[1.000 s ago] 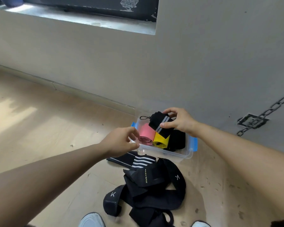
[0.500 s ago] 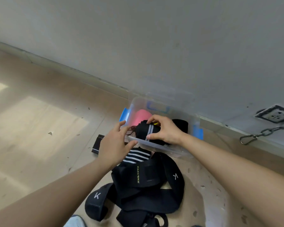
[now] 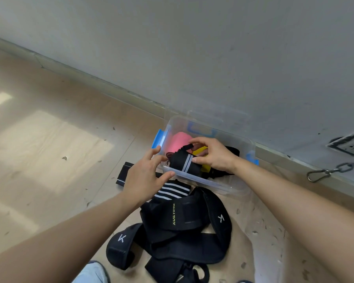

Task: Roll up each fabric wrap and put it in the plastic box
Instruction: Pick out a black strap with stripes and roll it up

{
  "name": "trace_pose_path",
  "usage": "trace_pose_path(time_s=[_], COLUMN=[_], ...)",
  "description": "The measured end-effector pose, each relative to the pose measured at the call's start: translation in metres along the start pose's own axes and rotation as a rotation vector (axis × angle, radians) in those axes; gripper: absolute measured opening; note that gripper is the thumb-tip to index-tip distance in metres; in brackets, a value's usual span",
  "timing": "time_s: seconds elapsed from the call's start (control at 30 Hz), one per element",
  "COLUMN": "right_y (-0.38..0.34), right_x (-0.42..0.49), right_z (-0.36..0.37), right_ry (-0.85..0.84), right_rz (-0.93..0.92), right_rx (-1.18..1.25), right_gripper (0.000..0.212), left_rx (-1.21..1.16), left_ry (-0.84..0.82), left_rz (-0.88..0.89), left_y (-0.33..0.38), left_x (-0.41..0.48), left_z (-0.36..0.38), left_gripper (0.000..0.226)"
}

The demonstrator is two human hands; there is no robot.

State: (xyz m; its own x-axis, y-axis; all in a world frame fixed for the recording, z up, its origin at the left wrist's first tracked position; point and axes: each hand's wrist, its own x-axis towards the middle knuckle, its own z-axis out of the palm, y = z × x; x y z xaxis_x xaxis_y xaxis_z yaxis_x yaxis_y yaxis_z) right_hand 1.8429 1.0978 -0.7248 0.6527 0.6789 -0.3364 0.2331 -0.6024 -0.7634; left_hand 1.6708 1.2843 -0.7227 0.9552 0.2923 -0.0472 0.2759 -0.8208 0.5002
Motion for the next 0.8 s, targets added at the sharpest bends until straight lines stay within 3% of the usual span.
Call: trace_pose_path(time_s=[0.07, 0.33, 0.53, 0.8], right_y=[-0.001, -0.005, -0.005, -0.025], right_x=[0.004, 0.021, 0.017, -0.026], right_z=[0.005, 0.03, 0.017, 0.011], right_ry=[-0.004, -0.05, -0.082, 0.09], right_rz=[0.015, -0.035, -0.024, -0.104], right_rx=[-0.035, -0.281, -0.186, -0.031], right_gripper=[0.062, 0.048, 0.036, 0.023], left_rx=[-0.009, -0.054, -0.062, -0.053], left_ry=[-0.001, 0.011, 0.012, -0.057], left_rz=[0.005, 0.032, 0.039, 0.104], left_y=[-0.002, -0.01, -0.011, -0.014], left_x=[0.001, 0.002, 0.001, -0.005], left_z=[0.0, 0.005, 0.006, 0.002], left_gripper=[0.05, 0.047, 0.045, 0.038])
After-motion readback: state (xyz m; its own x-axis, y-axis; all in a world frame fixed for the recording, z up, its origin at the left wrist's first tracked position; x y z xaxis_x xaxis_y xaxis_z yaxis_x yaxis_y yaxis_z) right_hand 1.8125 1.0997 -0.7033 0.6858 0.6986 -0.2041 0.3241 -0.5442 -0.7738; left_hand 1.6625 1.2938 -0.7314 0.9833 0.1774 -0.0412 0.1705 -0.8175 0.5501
